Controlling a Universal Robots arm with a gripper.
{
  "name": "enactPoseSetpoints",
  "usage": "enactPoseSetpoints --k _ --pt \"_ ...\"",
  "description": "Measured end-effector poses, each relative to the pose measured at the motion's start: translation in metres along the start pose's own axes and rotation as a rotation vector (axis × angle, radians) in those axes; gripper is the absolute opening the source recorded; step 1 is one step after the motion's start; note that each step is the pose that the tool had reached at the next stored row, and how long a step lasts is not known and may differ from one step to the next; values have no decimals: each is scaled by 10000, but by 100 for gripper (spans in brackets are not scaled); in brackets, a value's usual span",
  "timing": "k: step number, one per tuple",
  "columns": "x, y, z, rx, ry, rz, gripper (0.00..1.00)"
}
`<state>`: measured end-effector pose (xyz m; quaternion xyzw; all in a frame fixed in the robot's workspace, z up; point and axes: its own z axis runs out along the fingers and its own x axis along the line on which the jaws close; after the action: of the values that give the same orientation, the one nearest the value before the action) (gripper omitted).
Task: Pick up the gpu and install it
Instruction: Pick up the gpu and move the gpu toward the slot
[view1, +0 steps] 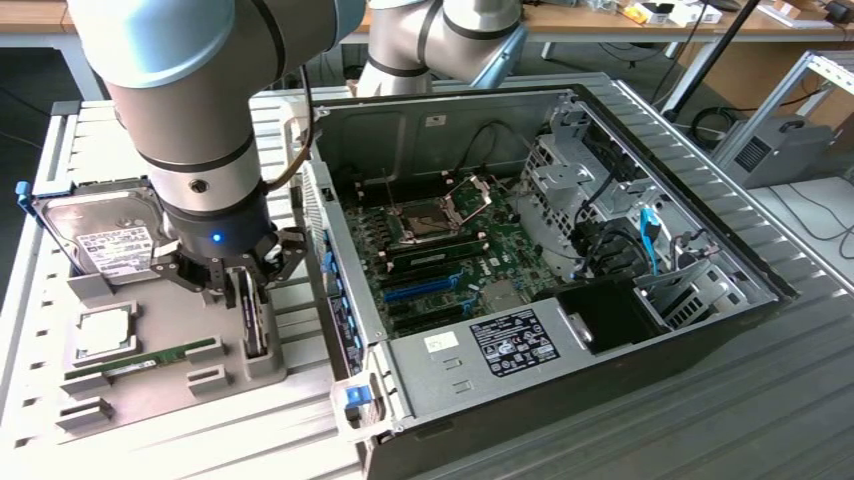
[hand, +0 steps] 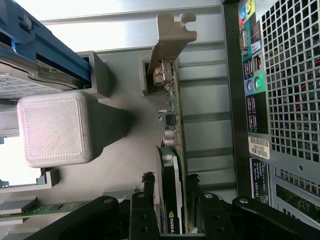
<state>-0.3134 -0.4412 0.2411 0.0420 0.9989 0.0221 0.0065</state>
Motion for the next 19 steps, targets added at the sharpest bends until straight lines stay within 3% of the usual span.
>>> enactPoseSetpoints --k 12,18,19 --pt "-11 -23 -1 -6 1 0 38" --pt "-12 7 0 -11 2 0 38" --pt "-12 7 0 -11 2 0 28"
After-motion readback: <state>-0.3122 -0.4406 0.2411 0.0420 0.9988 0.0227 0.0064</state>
